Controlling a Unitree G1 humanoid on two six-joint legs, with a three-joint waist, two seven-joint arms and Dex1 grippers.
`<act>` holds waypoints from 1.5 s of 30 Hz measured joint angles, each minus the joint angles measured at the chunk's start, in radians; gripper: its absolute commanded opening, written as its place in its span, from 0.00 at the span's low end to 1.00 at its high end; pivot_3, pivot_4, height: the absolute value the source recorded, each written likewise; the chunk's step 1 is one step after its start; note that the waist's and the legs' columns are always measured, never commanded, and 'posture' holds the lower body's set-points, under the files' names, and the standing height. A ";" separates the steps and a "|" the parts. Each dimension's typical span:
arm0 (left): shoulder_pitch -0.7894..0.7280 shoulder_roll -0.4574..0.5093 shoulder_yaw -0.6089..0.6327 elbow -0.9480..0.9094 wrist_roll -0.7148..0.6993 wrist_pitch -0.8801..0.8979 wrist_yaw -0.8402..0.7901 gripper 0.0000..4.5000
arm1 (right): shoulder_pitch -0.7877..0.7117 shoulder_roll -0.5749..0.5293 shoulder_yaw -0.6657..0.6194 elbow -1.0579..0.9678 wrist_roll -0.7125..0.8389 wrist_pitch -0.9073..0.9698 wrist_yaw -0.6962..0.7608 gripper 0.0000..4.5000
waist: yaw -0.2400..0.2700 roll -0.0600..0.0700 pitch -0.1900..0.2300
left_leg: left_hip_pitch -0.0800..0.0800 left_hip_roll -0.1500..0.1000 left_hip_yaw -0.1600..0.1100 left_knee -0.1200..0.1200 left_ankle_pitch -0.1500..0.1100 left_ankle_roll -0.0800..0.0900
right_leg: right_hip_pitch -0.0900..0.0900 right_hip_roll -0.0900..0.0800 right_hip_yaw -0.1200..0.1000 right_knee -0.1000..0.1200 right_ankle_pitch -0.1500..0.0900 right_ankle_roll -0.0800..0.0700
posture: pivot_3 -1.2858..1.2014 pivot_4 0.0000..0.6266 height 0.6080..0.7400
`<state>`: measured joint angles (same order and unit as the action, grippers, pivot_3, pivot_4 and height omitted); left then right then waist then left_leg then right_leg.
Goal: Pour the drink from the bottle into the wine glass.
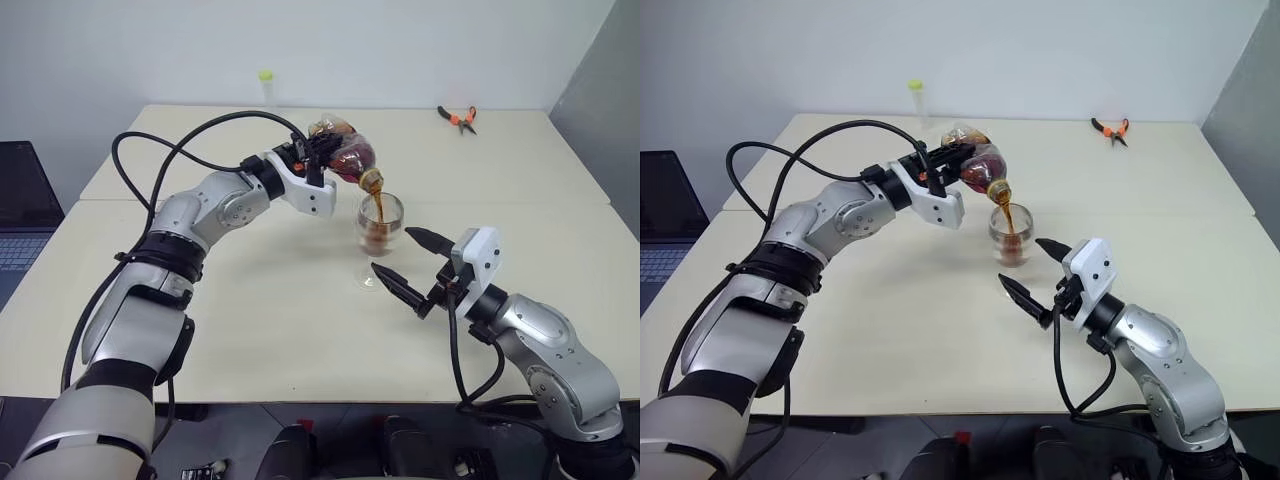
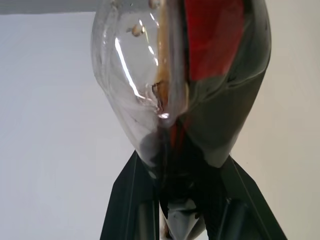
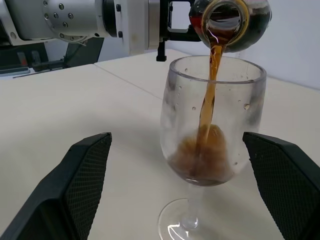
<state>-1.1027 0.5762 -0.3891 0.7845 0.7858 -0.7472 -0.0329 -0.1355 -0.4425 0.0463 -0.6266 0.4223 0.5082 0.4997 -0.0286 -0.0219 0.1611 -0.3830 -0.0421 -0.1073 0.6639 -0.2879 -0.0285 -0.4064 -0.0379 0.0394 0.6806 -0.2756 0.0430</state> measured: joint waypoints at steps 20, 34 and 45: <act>-0.003 0.000 0.000 0.001 0.000 -0.003 0.000 0.15 | 0.008 -0.001 0.009 0.005 -0.008 0.000 0.005 1.00 | 0.000 0.000 0.000 | 0.000 0.000 0.000 0.000 0.000 0.000 | 0.000 0.000 0.000 0.000 0.000 0.000 | 0.52 0.24 1.00; -0.010 0.000 0.000 0.006 0.000 -0.005 0.001 0.15 | 0.013 -0.007 0.009 0.005 -0.008 0.000 0.011 1.00 | 0.000 0.000 0.000 | 0.000 0.000 0.000 0.000 0.000 0.000 | 0.000 0.000 0.000 0.000 0.000 0.000 | 0.52 0.24 1.00; -0.010 0.000 0.000 0.011 0.000 -0.005 0.002 0.15 | 0.019 -0.008 0.008 0.006 -0.008 0.000 0.021 1.00 | 0.000 0.000 0.000 | 0.000 0.000 0.000 0.000 0.000 0.000 | 0.000 0.000 0.000 0.000 0.000 0.000 | 0.52 0.24 1.00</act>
<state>-1.1126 0.5763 -0.3891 0.7952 0.7859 -0.7521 -0.0309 -0.1163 -0.4506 0.0543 -0.6210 0.4145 0.5080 0.5210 -0.0289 -0.0219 0.1610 -0.3830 -0.0422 -0.1072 0.6643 -0.2878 -0.0287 -0.4064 -0.0379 0.0394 0.6809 -0.2756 0.0430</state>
